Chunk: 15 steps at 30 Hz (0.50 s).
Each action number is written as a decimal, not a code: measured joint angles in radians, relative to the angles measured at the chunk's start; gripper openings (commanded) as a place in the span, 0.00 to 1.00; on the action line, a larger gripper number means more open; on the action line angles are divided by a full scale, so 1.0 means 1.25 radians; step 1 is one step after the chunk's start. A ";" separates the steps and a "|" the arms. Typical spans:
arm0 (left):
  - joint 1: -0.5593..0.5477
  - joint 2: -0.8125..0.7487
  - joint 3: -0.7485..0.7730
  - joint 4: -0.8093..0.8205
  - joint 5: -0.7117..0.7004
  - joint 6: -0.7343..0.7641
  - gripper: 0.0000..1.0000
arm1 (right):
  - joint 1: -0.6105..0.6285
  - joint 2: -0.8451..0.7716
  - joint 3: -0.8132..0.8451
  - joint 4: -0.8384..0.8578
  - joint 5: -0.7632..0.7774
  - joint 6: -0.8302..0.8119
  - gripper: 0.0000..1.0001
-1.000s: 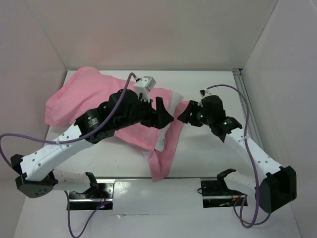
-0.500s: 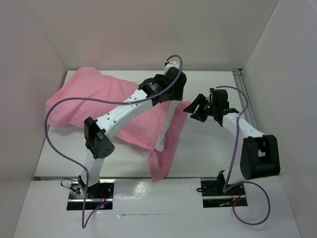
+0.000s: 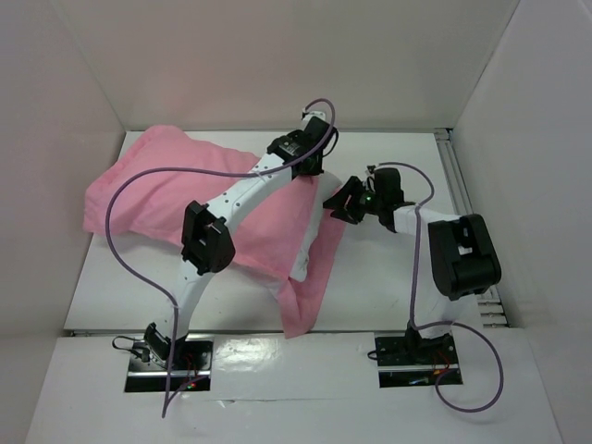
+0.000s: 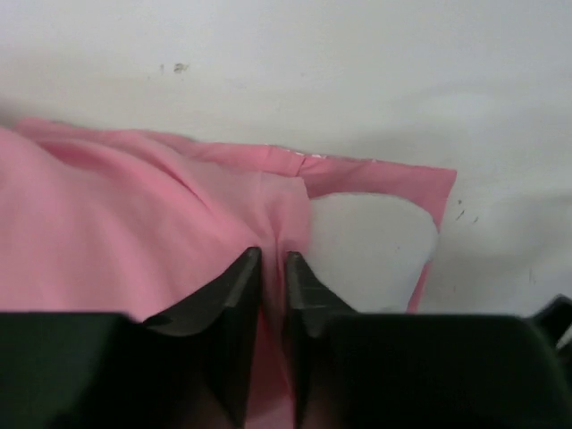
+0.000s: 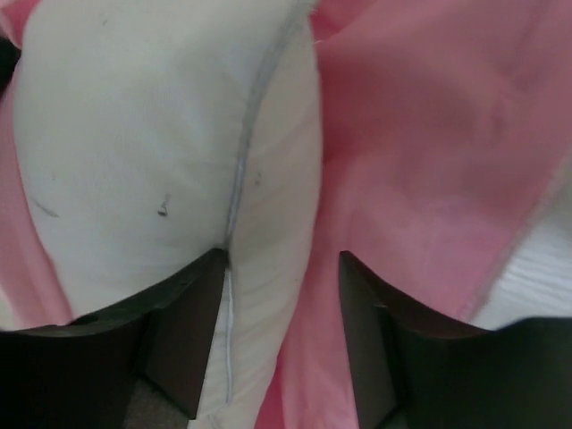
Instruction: Put the pillow into the pillowcase
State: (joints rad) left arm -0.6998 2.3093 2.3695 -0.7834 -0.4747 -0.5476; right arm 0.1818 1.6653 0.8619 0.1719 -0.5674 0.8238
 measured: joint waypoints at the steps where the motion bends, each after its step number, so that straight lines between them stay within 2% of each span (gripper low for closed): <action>1: 0.004 0.003 0.002 0.003 0.017 0.004 0.15 | 0.009 0.014 0.003 0.016 -0.004 0.007 0.51; 2: 0.008 0.003 0.002 0.005 0.037 0.007 0.00 | 0.019 0.027 0.005 0.034 -0.008 0.014 0.32; 4: 0.011 -0.002 -0.006 0.020 0.075 0.017 0.00 | 0.035 0.048 0.008 0.082 -0.020 0.031 0.06; 5: 0.012 -0.009 -0.018 0.031 0.099 0.019 0.00 | 0.042 0.053 0.008 0.102 -0.025 0.040 0.00; 10: 0.010 -0.110 -0.135 0.081 0.206 0.021 0.00 | 0.057 0.053 -0.001 0.168 -0.041 0.074 0.00; 15: -0.022 -0.213 -0.163 0.088 0.255 0.039 0.00 | 0.063 0.030 -0.008 0.186 -0.061 0.098 0.00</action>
State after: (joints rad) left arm -0.7269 2.0426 2.1658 -0.6739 -0.1562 -0.4992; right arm 0.2604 1.7027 0.8524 0.4046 -0.6434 0.9459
